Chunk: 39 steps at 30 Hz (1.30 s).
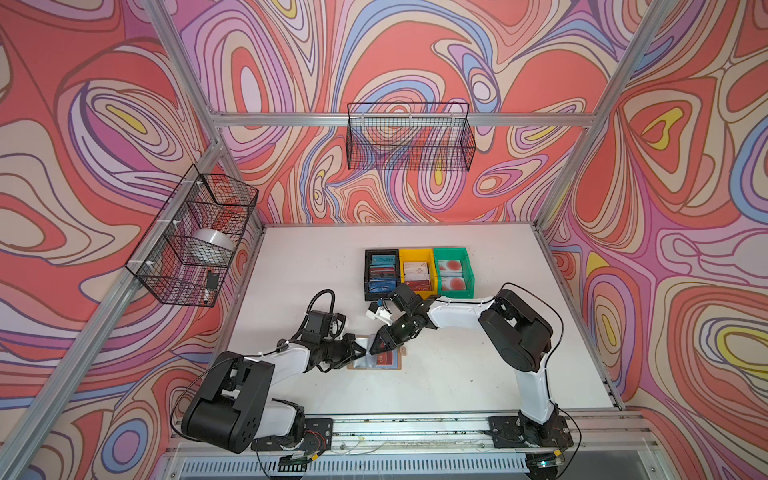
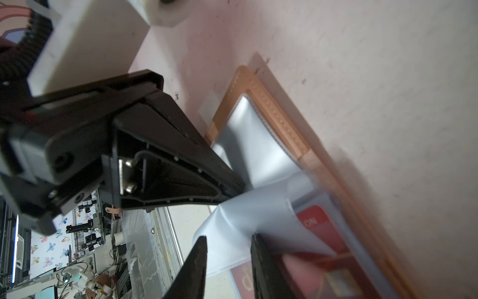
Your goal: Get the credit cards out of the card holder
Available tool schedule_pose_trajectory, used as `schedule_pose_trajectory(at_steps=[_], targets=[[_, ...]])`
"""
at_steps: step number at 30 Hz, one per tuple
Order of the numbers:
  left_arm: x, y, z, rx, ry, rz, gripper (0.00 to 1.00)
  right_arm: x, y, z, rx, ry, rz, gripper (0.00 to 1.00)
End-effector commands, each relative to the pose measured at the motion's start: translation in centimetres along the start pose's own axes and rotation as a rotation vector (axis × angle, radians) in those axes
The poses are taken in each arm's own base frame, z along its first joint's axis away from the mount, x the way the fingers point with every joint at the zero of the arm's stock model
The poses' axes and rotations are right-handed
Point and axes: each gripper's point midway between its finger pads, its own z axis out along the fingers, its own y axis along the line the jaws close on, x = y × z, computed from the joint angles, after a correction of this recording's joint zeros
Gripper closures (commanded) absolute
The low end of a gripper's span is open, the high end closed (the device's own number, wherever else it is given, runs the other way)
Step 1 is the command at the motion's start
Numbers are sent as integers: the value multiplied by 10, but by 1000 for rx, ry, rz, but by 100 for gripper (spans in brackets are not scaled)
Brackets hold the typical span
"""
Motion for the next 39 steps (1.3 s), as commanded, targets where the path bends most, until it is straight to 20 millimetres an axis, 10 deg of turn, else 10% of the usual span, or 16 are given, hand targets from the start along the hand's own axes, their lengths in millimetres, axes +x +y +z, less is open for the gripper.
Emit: schedule_pose_trajectory(at_steps=[1, 19, 39], targets=[[1, 1, -4, -47, 13, 13, 100, 7, 0, 11, -36, 32, 16, 67], [-5, -34, -25, 47, -50, 31, 100, 24, -28, 17, 50, 48, 121, 81], [3, -28, 9, 87, 0, -9, 100, 23, -26, 16, 49, 44, 120, 85]])
